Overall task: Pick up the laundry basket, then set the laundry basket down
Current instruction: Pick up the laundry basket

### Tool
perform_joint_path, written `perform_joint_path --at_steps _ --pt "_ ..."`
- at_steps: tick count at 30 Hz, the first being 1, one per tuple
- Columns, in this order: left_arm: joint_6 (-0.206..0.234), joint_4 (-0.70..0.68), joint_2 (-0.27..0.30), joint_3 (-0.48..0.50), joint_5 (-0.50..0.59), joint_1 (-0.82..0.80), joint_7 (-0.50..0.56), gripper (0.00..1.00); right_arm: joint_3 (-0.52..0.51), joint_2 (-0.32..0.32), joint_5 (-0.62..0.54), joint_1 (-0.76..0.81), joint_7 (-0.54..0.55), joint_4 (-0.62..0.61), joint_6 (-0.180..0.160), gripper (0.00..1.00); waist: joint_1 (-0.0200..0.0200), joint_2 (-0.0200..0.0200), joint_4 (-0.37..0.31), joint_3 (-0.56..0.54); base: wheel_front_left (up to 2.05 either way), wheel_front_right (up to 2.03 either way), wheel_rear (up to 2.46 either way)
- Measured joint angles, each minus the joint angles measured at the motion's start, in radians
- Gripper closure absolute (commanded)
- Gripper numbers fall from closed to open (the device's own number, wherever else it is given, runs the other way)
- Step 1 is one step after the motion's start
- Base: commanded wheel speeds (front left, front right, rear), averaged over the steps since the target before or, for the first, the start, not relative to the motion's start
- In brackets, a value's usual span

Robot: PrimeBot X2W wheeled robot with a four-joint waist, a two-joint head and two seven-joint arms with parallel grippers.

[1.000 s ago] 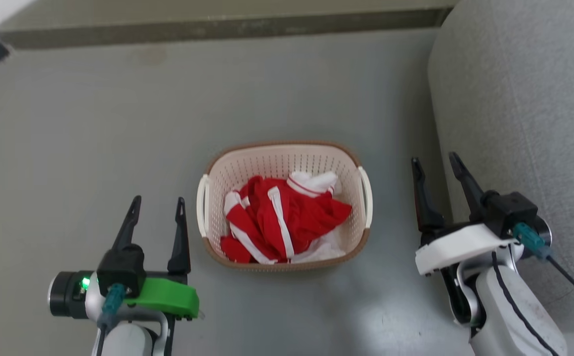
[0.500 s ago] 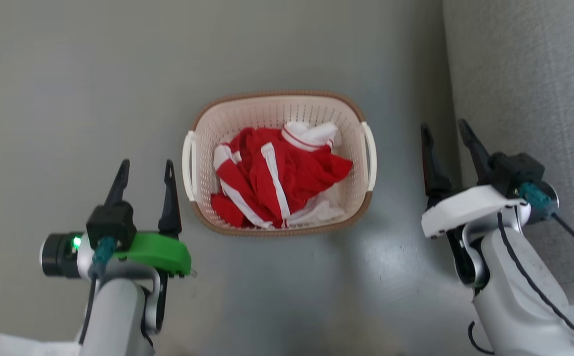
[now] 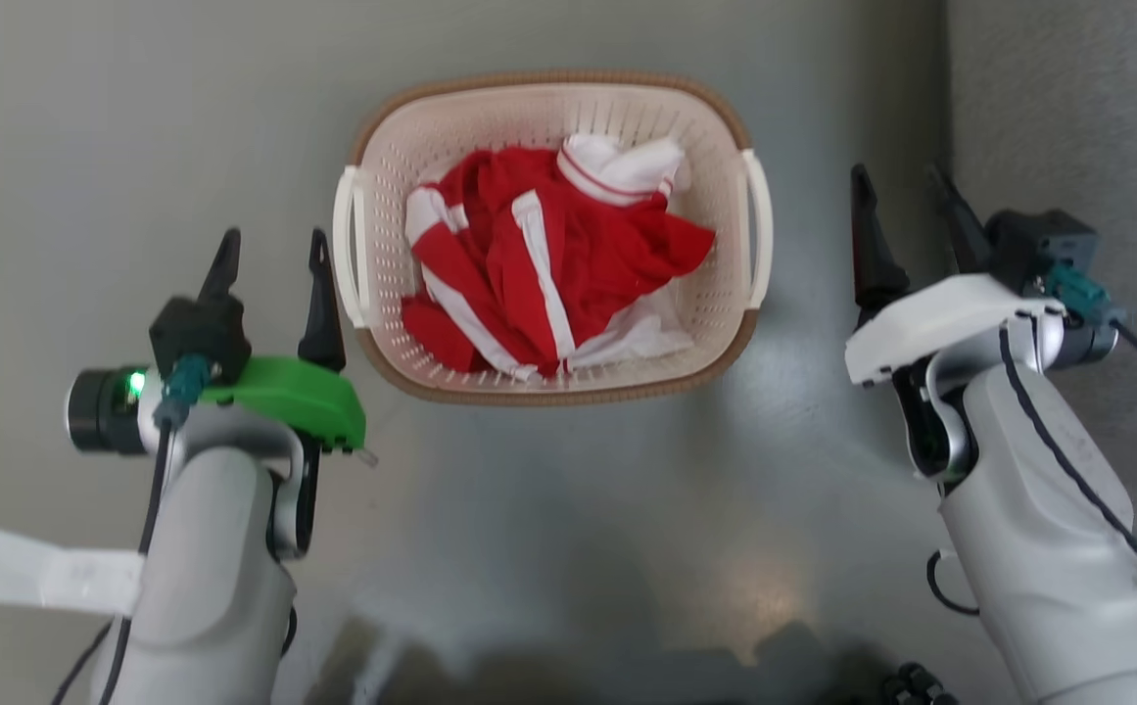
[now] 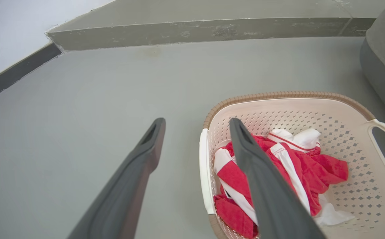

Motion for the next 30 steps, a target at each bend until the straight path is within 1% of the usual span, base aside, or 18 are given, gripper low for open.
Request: perform_joint_path --at_steps 4,8,12,15,18,23,30 --pt "-0.013 0.041 -0.003 -0.013 -0.002 -0.066 0.0 0.0 0.003 0.0 0.0 -0.052 0.005 0.039 0.001 0.0 0.0 0.0 0.008 0.051 0.0 0.0 0.0" --pt "-0.025 0.087 -0.007 -0.026 -0.002 -0.12 0.01 0.0 0.016 -0.001 0.0 -0.107 0.015 0.078 0.009 0.0 0.0 0.0 0.017 0.102 0.0 0.0 0.0" --pt "-0.026 0.116 -0.009 -0.03 -0.005 -0.157 0.012 0.0 0.02 -0.001 0.0 -0.141 0.026 0.108 0.009 0.0 0.0 0.0 0.023 0.141 0.0 0.0 0.0" --pt "-0.03 0.15 -0.01 -0.045 -0.019 -0.193 0.012 0.0 0.023 -0.002 0.0 -0.17 0.027 0.139 0.011 0.0 0.0001 0.0 0.03 0.177 0.0 0.0 0.0" --pt "-0.04 0.186 -0.013 -0.058 -0.038 -0.212 0.012 0.0 0.03 -0.002 0.0 -0.188 0.027 0.17 0.02 0.0 0.0 0.0 0.037 0.209 0.0 0.0 0.0" --pt "-0.045 0.245 -0.013 -0.064 -0.056 -0.233 0.01 0.0 0.046 -0.002 0.0 -0.218 0.025 0.214 0.028 0.0 0.0 0.0 0.046 0.249 0.0 0.0 0.0" --pt "-0.072 0.315 -0.014 -0.096 -0.065 -0.291 0.011 0.0 0.077 -0.003 0.0 -0.263 0.024 0.274 0.04 0.0 0.0 0.0 0.05 0.292 0.0 0.0 0.0"
